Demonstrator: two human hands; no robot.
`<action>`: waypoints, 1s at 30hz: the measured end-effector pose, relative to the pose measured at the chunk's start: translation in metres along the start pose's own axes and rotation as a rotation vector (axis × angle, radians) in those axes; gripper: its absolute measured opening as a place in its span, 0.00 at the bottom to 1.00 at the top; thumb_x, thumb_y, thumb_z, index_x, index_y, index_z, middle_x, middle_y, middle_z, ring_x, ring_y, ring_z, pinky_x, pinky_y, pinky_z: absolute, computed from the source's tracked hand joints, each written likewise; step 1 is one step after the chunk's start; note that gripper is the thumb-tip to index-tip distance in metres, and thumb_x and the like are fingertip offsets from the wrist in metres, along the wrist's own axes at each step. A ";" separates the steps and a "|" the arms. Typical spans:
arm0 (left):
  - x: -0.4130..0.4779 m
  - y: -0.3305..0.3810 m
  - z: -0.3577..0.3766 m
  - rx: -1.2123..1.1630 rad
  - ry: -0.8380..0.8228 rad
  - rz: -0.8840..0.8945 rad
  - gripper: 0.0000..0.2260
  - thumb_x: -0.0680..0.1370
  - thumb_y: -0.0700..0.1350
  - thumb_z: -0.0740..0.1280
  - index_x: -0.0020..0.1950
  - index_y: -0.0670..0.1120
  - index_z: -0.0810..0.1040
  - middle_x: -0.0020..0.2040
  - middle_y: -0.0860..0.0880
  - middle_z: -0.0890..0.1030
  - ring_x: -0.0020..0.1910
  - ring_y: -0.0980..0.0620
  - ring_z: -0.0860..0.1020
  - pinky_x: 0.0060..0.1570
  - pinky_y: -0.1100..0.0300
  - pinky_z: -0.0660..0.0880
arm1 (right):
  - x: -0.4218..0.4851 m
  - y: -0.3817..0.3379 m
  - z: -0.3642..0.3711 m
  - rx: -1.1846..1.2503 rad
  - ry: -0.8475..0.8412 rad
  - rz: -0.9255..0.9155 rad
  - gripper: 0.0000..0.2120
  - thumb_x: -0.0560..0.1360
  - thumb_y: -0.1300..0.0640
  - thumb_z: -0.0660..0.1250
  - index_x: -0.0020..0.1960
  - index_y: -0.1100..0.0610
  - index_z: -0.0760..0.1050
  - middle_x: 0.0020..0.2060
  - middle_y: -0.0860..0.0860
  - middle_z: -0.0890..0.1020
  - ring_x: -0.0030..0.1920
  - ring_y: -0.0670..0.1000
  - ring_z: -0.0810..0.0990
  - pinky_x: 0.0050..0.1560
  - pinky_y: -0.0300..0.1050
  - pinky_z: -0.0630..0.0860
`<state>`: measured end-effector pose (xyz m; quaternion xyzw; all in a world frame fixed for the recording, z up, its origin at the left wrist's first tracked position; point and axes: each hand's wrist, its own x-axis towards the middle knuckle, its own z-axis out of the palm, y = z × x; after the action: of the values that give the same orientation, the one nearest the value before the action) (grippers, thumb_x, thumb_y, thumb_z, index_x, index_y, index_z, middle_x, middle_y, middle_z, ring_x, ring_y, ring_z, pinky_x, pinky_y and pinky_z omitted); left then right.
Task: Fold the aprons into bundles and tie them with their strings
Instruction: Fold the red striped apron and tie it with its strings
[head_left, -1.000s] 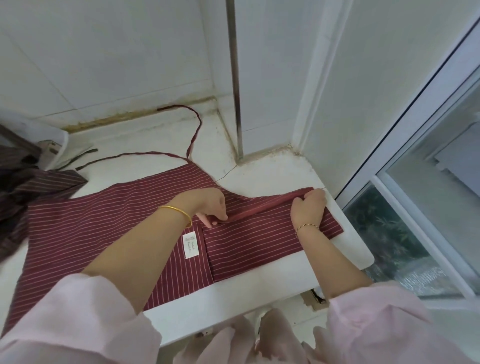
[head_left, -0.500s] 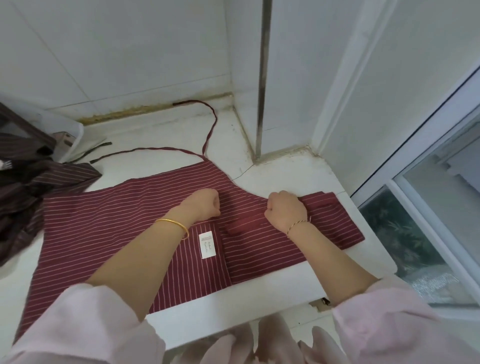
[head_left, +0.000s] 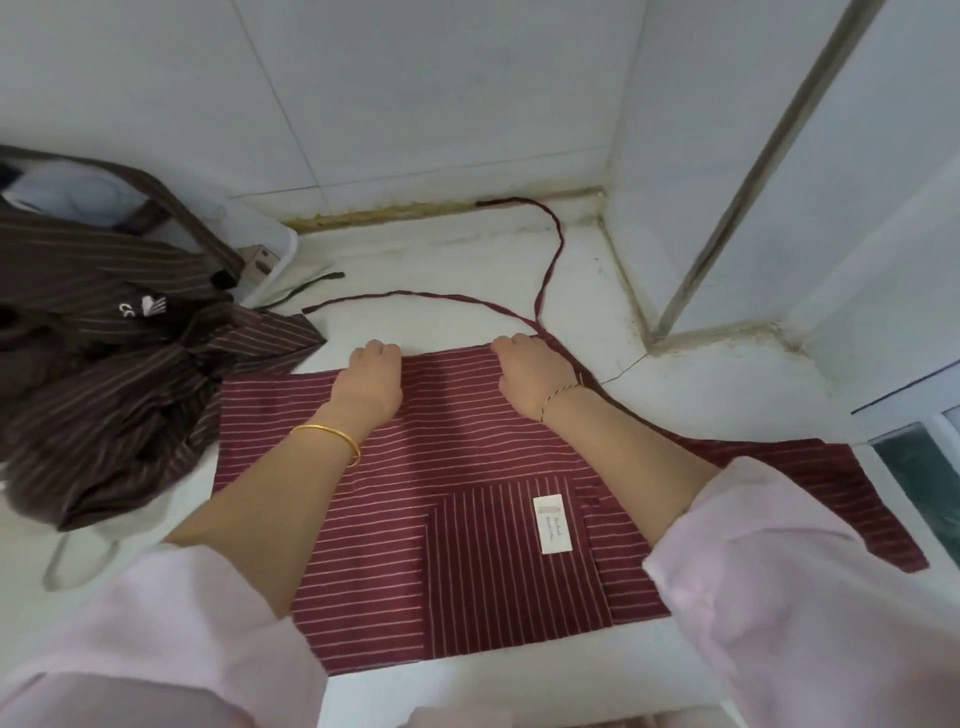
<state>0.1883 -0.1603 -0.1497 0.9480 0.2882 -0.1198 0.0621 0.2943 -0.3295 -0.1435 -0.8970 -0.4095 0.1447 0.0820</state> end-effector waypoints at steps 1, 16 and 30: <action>0.004 -0.009 0.000 0.007 -0.003 -0.005 0.19 0.76 0.33 0.59 0.68 0.41 0.66 0.63 0.41 0.69 0.62 0.42 0.68 0.60 0.48 0.72 | 0.008 -0.006 0.002 -0.030 -0.010 -0.011 0.17 0.77 0.64 0.57 0.65 0.60 0.67 0.59 0.58 0.73 0.59 0.58 0.71 0.54 0.51 0.73; 0.042 -0.073 -0.011 0.034 -0.318 0.225 0.20 0.73 0.47 0.71 0.62 0.46 0.71 0.55 0.46 0.70 0.53 0.45 0.74 0.53 0.54 0.74 | 0.064 -0.011 -0.007 -0.378 -0.258 -0.078 0.12 0.77 0.57 0.61 0.60 0.52 0.71 0.56 0.54 0.74 0.51 0.55 0.77 0.51 0.48 0.69; -0.013 -0.091 -0.051 0.311 0.283 0.780 0.12 0.70 0.36 0.66 0.52 0.42 0.72 0.45 0.43 0.74 0.34 0.43 0.75 0.25 0.56 0.65 | -0.027 -0.031 -0.039 -0.676 0.345 -0.074 0.14 0.48 0.70 0.70 0.26 0.57 0.69 0.18 0.50 0.62 0.20 0.50 0.66 0.40 0.46 0.74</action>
<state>0.1368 -0.0824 -0.1014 0.9910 -0.1066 0.0016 -0.0808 0.2683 -0.3311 -0.0938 -0.8694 -0.4462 -0.1548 -0.1456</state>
